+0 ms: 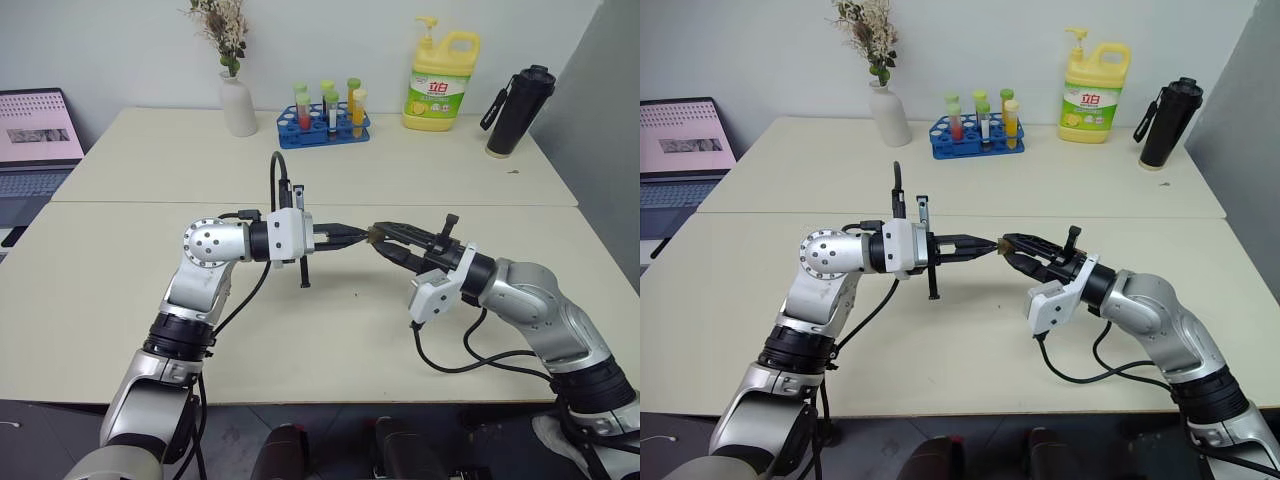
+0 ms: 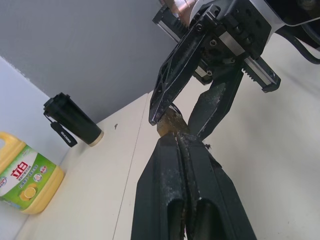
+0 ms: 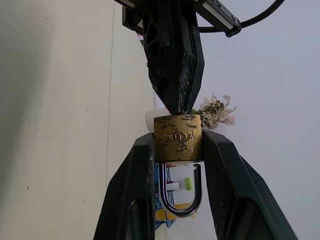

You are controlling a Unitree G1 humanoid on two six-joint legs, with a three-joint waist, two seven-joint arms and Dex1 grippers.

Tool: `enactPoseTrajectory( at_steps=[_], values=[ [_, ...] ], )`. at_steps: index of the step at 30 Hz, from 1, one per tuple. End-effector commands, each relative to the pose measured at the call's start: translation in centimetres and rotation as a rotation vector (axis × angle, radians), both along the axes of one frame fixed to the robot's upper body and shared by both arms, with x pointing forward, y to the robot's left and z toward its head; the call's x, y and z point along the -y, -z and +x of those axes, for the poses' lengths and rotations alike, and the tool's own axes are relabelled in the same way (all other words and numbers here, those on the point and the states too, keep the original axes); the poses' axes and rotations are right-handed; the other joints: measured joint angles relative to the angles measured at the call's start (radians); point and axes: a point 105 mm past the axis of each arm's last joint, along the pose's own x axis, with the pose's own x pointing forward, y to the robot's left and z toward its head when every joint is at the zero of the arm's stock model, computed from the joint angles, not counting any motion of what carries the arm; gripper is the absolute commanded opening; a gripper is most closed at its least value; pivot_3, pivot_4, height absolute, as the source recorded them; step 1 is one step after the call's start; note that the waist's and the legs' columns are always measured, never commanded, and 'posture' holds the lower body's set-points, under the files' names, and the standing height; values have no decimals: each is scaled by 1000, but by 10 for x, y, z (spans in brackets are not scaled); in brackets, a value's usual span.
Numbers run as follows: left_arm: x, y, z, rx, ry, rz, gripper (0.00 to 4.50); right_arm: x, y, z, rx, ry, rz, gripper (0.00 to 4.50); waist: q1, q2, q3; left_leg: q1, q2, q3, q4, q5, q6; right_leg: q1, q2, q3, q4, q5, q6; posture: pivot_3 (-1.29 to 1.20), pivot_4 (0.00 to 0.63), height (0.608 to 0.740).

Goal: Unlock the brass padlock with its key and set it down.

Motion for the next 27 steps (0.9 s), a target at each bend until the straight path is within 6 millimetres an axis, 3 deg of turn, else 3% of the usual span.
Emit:
enactPoseTrajectory(
  at_steps=[1, 2, 5, 7, 11, 17, 27],
  values=[
    [6, -11, -2, -100, 9, -56, 0, 3, -19, 0, 59, 5, 52, 931, 0, 0, 0, 0, 0, 0, 0, 0, 0, 0, 0, 0, 0, 0, 0, 0, 150, 740],
    [5, -10, -2, -130, 9, -63, 0, 3, -19, 0, 58, 5, 52, 931, 0, 0, 0, 0, 0, 0, 0, 0, 0, 0, 0, 0, 0, 0, 0, 0, 150, 740],
    [3, -12, 2, -212, -26, -87, 598, 2, -19, 0, 58, 3, 51, 931, 0, 0, 0, 0, 0, 0, 0, 0, 0, 0, 0, 0, 0, 0, 0, 0, 150, 740],
    [2, -13, 4, -285, -36, -98, 1160, 2, -18, 0, 58, 2, 52, 931, 0, 0, 0, 0, 0, -1, 0, 0, 0, 0, 0, 0, 0, 0, 0, 0, 150, 740],
    [-5, -12, 4, -664, -41, -134, 2419, 2, -17, 0, 51, 4, 54, 931, -1, 0, 0, 0, 0, -1, 0, 0, 0, 0, 0, -1, 0, -1, 1, 0, 150, 740],
    [-3, -19, -8, -782, -4, -140, 4195, 0, -16, 0, 48, -2, 56, 931, -1, 0, 0, 0, 0, -2, 0, 0, 0, 0, 0, -1, 1, -1, 1, 0, 150, 740],
    [13, -15, -2, -739, -28, -137, 4233, -1, -16, 0, 47, -9, 57, 931, 0, 0, 0, 0, 0, -1, 1, 0, 0, 0, 0, 0, 1, 0, 0, 0, 150, 740]
  ],
)
